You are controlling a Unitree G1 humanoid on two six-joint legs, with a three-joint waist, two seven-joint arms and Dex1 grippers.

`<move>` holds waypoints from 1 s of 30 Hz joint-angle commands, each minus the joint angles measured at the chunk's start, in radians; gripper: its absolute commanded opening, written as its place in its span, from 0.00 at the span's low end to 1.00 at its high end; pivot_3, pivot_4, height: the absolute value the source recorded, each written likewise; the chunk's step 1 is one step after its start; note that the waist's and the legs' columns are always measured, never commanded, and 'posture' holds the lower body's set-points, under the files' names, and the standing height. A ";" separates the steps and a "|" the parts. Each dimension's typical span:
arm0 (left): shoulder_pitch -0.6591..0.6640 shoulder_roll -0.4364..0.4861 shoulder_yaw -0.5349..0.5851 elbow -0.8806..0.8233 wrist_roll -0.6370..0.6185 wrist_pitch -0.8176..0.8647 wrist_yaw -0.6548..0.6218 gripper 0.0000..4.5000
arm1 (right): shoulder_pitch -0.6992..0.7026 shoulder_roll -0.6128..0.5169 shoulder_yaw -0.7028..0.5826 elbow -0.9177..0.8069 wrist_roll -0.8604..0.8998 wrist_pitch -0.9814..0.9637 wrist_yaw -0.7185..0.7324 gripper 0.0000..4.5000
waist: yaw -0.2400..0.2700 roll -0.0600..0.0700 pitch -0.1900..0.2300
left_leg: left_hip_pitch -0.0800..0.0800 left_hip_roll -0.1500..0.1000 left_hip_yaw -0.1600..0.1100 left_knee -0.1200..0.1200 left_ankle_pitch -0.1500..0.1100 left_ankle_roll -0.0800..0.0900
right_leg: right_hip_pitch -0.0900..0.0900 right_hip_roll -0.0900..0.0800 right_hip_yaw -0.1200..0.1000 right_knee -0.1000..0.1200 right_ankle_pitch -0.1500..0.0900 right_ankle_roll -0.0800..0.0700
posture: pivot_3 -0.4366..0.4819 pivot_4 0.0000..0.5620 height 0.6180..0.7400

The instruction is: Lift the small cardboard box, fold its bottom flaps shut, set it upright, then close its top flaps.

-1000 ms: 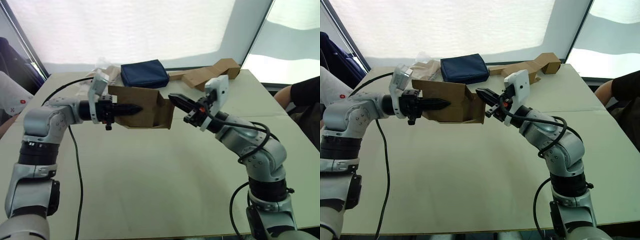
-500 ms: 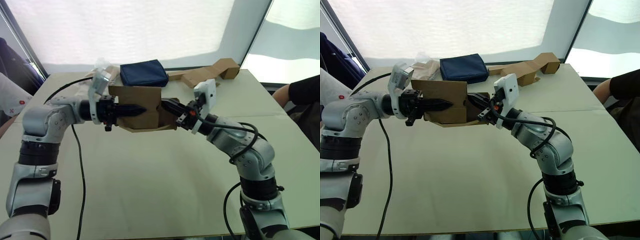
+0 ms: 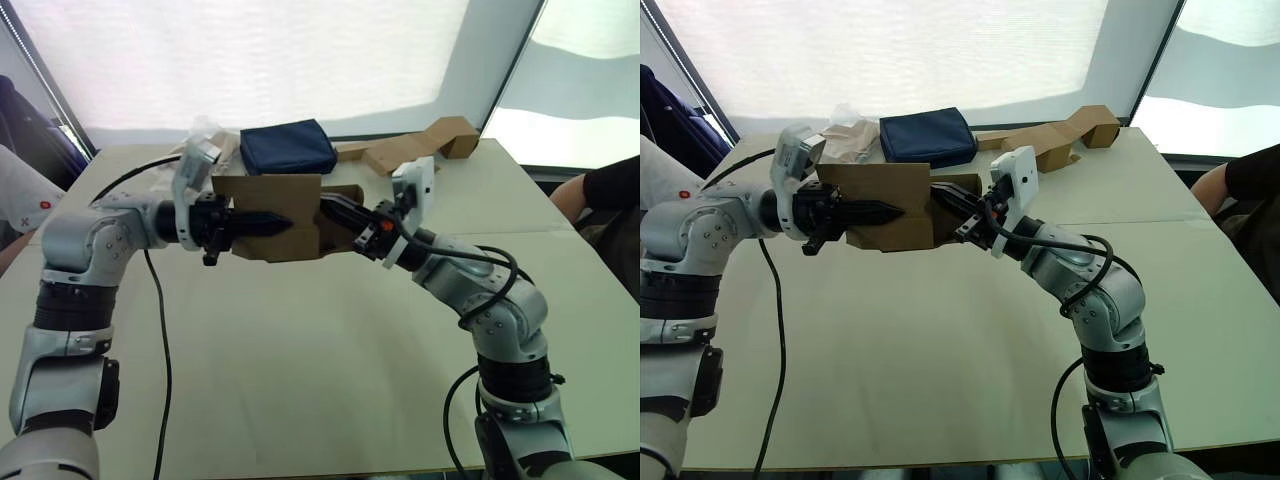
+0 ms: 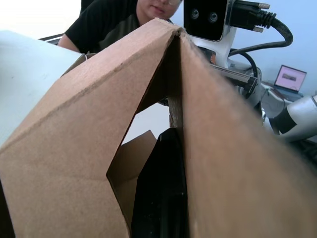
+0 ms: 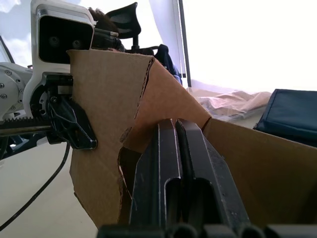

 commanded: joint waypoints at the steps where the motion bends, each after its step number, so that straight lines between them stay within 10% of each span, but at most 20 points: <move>1: -0.028 0.009 0.025 -0.055 -0.040 0.017 -0.009 0.00 | -0.014 0.026 0.022 -0.018 -0.007 -0.038 0.018 0.01 | -0.001 0.000 0.000 | 0.000 0.000 0.000 0.000 0.000 0.000 | 0.000 0.000 0.000 0.000 0.000 0.000 | 0.48 0.27 1.00; 13: -0.008 0.004 0.006 -0.014 0.030 -0.057 0.048 0.00 | -0.035 0.032 0.001 -0.062 0.056 -0.006 0.028 0.01 | 0.001 0.000 0.000 | 0.000 0.000 0.000 0.000 0.000 0.000 | 0.000 -0.001 0.000 0.000 0.000 0.000 | 0.48 0.27 1.00; 30: -0.011 0.006 0.001 0.007 0.044 -0.062 0.028 0.00 | 0.174 -0.338 -0.172 -0.209 0.160 0.127 0.139 0.01 | 0.007 0.000 0.000 | -0.001 -0.001 0.000 0.000 0.000 0.000 | 0.000 0.000 0.000 -0.001 0.000 0.000 | 0.48 0.27 1.00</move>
